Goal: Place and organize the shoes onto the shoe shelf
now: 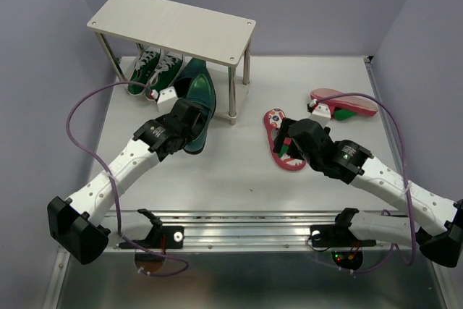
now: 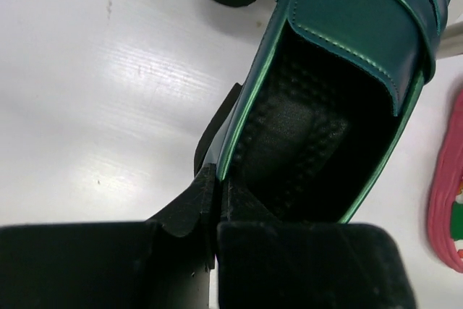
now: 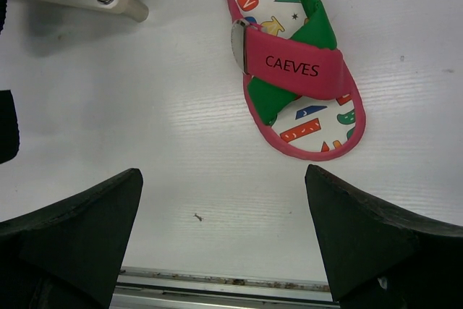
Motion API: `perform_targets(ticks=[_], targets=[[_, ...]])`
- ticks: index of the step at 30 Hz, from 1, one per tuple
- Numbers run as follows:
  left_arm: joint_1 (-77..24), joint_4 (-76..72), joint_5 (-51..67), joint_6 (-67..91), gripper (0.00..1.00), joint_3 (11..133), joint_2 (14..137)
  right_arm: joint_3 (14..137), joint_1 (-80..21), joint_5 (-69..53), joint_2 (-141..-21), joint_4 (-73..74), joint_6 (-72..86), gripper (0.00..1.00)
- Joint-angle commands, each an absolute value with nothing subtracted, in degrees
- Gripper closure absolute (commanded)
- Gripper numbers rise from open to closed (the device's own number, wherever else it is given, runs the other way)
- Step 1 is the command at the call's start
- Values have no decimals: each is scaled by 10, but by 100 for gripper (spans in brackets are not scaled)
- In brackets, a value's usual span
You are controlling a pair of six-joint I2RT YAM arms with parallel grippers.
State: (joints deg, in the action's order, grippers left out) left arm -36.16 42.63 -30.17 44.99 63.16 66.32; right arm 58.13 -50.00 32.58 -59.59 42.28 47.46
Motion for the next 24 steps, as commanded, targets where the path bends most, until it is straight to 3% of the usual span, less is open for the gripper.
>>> perform_targets(ticks=[1,17,24], targets=[[-338,286,-302,386,100,688,676,608,-504,346,-583,437,483,0],[-295,148,-247,302,100,727,791,620,-504,352,-593,454,497,0],[-283,71,-242,283,100,684,794,623,-504,352,-601,454,497,0]])
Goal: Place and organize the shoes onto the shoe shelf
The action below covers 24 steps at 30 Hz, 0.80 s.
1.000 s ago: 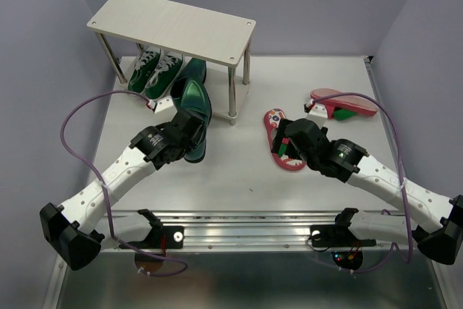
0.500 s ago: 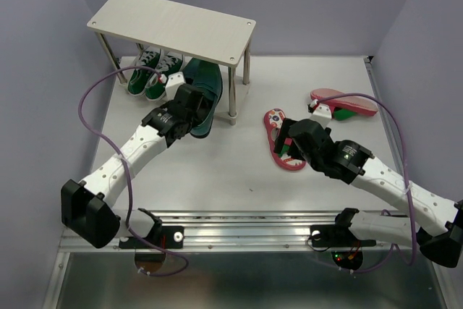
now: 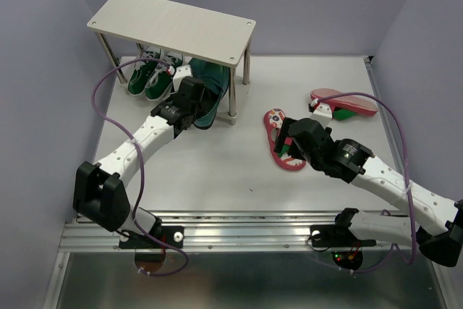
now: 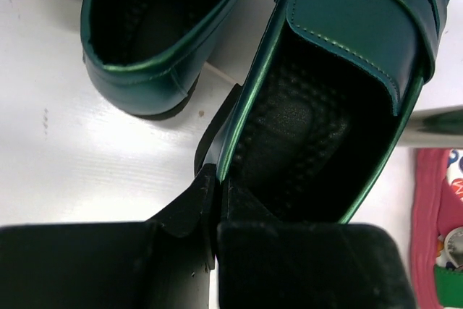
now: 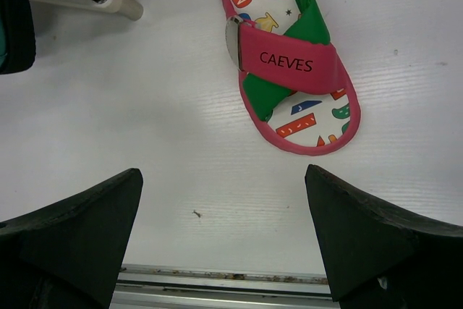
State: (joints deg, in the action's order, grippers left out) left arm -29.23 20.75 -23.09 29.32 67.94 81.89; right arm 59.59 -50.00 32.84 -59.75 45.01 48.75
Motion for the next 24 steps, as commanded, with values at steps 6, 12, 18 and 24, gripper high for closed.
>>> perform_targets(ticks=[6,12,18,24], targets=[[-269,52,-229,275,100,691,809,625,-504,352,-606,455,499,0],[-258,42,-213,275,100,700,838,621,-504,351,-605,461,505,0],[-255,36,-203,283,100,696,854,621,-504,352,-599,467,510,0],[-252,48,-206,294,93,702,877,621,-504,350,-602,465,509,0]])
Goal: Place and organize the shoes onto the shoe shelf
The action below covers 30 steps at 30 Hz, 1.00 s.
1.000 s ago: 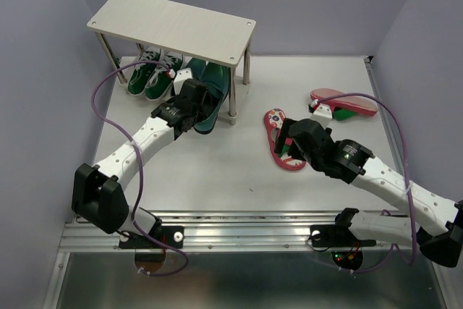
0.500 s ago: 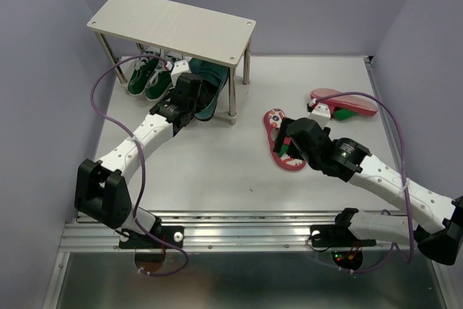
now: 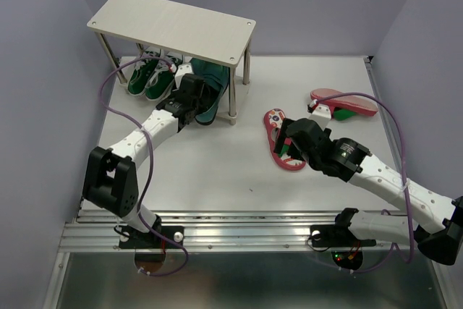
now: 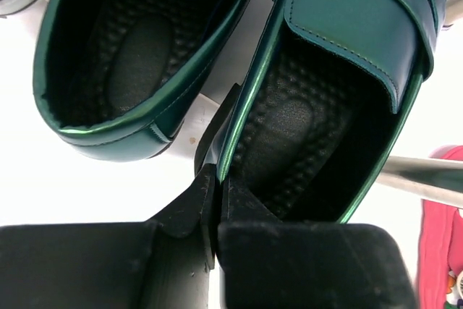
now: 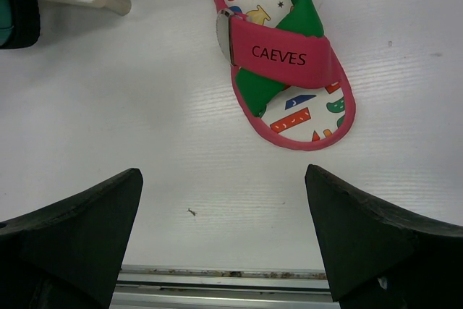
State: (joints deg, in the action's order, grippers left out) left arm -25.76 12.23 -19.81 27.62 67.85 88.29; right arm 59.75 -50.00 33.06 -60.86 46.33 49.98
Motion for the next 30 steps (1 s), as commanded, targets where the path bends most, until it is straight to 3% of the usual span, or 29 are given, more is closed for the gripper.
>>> perform_targets(ticks=[1,2,3,6,14,22,27,30], targets=[[-252,52,-206,295,86,703,878,621,-504,350,-602,465,510,0],[-252,54,-207,297,70,704,879,621,-504,350,-601,466,510,0],[-252,57,-207,297,60,702,878,620,-504,350,-602,467,511,0],[-252,56,-202,294,43,698,874,618,-504,350,-602,467,512,0],[-255,99,-192,297,37,679,811,610,-504,353,-606,468,515,0],[-261,175,-204,305,36,643,669,614,-499,368,-613,468,504,0],[-272,201,-176,317,35,622,593,630,-440,380,-646,450,463,0],[-280,235,-162,328,35,616,576,616,-364,316,-673,398,398,0]])
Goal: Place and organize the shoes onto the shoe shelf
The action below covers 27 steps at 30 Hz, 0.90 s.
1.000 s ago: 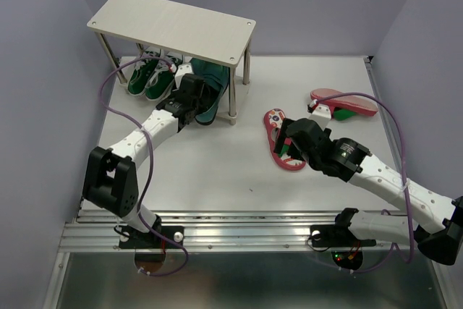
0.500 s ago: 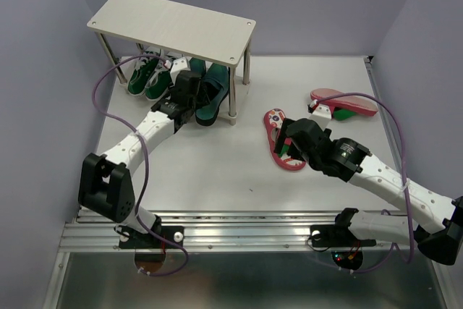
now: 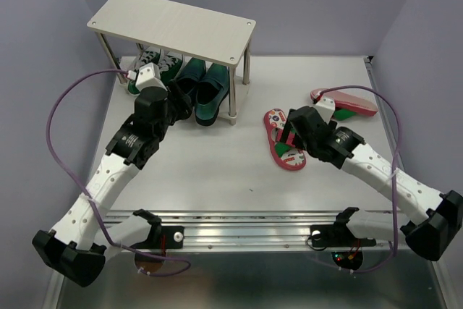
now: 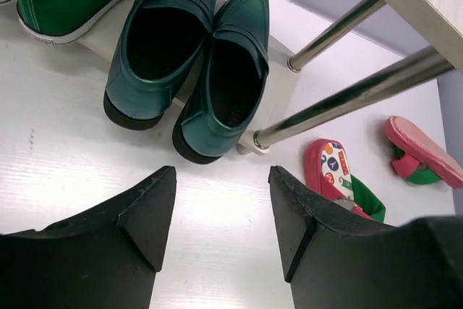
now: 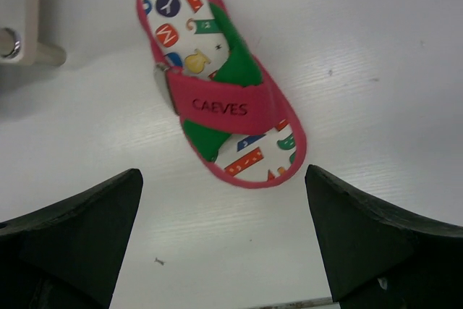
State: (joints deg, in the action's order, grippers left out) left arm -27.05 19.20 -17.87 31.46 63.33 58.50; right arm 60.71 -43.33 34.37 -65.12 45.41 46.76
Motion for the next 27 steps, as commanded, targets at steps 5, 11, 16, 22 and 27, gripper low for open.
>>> perform_targets(ticks=[5,11,16,22,27], targets=[[-295,244,-153,343,35,593,558,634,-310,262,-763,323,340,0],[-304,245,-149,352,35,579,548,708,-305,220,-870,274,305,0],[-307,248,-155,349,35,579,533,744,-305,196,-941,258,300,0],[-308,247,-152,351,35,566,527,734,-305,155,-968,246,305,0],[-308,240,-143,354,35,559,530,701,-305,89,-945,242,287,0]])
